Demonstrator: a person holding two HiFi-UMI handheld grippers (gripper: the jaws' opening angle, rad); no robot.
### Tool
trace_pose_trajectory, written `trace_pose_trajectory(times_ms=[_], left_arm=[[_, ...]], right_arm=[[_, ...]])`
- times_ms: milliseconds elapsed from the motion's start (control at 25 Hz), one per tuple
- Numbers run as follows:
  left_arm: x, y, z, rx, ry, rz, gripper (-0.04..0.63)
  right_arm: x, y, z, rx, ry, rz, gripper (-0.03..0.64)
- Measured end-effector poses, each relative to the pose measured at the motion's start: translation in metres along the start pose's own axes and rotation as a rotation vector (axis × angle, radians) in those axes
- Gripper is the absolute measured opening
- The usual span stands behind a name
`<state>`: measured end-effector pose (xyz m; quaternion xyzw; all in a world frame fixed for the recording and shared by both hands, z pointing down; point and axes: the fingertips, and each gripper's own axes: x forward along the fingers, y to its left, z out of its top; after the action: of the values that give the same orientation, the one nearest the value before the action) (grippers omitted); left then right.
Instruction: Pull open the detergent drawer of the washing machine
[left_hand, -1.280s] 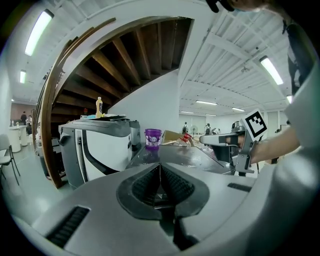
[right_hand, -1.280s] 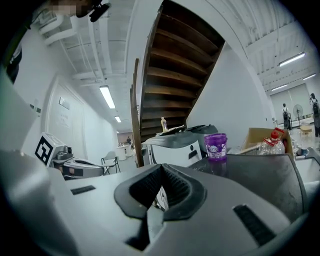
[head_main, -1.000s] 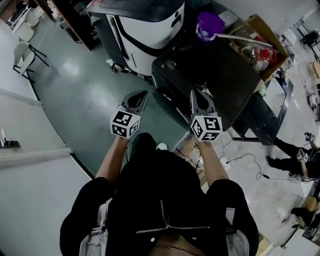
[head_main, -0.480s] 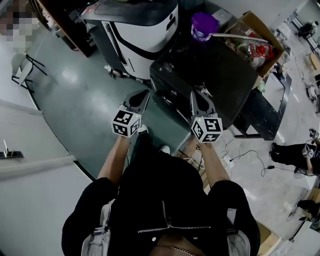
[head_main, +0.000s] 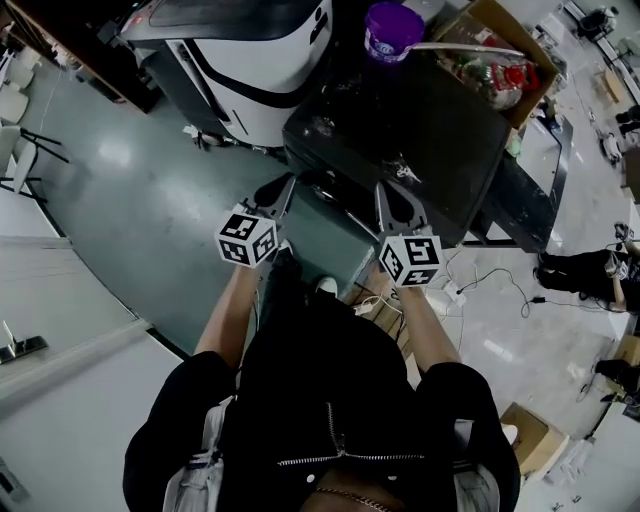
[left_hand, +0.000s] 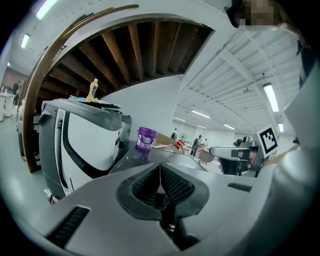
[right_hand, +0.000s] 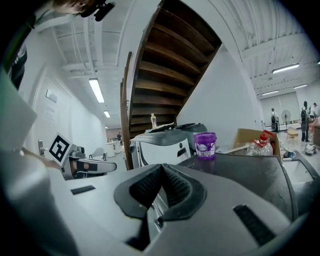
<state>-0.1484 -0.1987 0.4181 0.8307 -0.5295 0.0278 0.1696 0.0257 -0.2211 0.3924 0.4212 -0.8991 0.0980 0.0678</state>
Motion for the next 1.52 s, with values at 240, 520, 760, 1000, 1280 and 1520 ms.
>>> trace_pose_trajectory(times_ms=[240, 520, 760, 1000, 1280, 1520], left_arm=[[0.02, 0.024, -0.028, -0.095, 0.054, -0.05, 0.023], [0.037, 0.045, -0.059, -0.344, 0.003, -0.096, 0.025], [0.049, 0.073, -0.087, -0.716, -0.141, -0.136, 0.027], [0.064, 0.086, -0.123, -1.007, -0.201, -0.162, 0.255], [0.087, 0.087, -0.141, -1.158, -0.262, -0.281, 0.302], [0.113, 0.089, -0.161, -1.244, -0.253, -0.301, 0.307]], right_arm=[[0.018, 0.003, -0.02, 0.016, 0.062, -0.026, 0.006], [0.031, 0.01, -0.041, 0.035, 0.117, -0.035, 0.006], [0.031, 0.014, -0.056, 0.053, 0.157, -0.039, 0.006], [0.027, 0.006, -0.069, 0.078, 0.186, -0.07, 0.006], [0.016, -0.002, -0.089, 0.102, 0.233, -0.109, 0.006], [0.008, -0.01, -0.104, 0.124, 0.265, -0.144, 0.006]])
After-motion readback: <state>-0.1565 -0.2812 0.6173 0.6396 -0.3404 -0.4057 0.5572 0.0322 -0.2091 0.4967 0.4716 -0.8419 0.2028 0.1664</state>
